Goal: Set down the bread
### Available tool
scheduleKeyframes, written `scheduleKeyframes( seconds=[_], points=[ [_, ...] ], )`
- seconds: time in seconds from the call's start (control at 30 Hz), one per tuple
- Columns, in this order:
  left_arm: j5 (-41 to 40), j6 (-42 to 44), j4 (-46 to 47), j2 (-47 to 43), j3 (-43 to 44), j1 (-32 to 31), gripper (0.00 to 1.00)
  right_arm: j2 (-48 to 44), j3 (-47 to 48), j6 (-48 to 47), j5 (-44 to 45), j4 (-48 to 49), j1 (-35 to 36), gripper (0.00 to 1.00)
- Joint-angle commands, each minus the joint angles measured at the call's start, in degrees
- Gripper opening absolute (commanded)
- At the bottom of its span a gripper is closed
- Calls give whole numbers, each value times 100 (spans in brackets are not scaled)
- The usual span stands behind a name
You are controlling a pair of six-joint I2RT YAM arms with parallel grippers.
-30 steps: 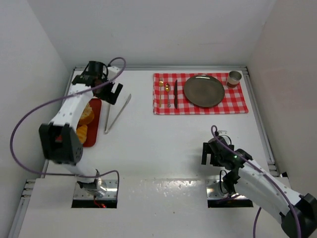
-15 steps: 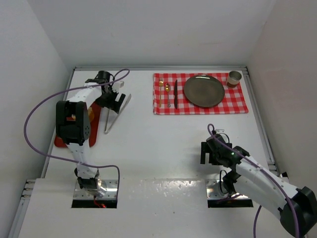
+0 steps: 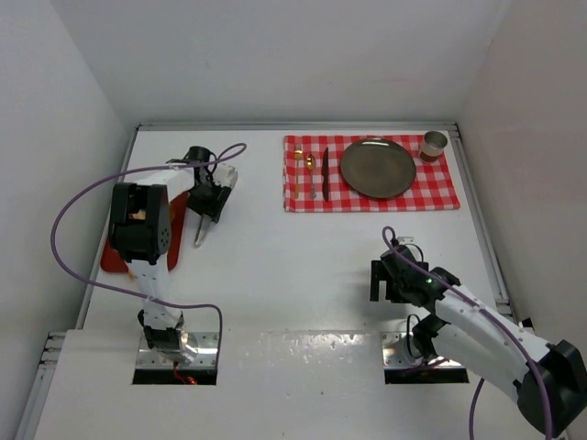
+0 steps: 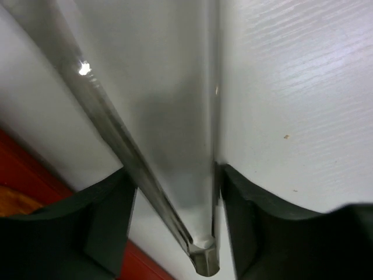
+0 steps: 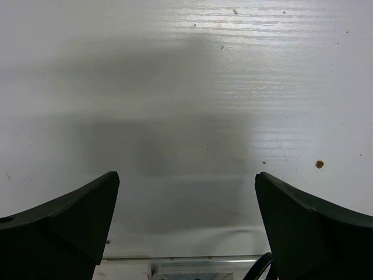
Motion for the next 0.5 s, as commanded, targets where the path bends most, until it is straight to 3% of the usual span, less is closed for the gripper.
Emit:
scheduleKeyframes(
  seconds=[0.0,0.2,0.37,0.47],
  points=[
    [-245,-6,219,190,-109,-31,60,-73,198,-26,-18,95,1,99],
    [1,-112,-597,-327,487,74,57,-240,189,-52,87,-45,-8,99],
    [133,-112,-1993,-897,1919,74,57,-354,198,-52,175,-107,-8,99],
    [133,-59,-2285,-1240,2404,74,57,-407,180,-61,184,-133,1,99]
  ],
)
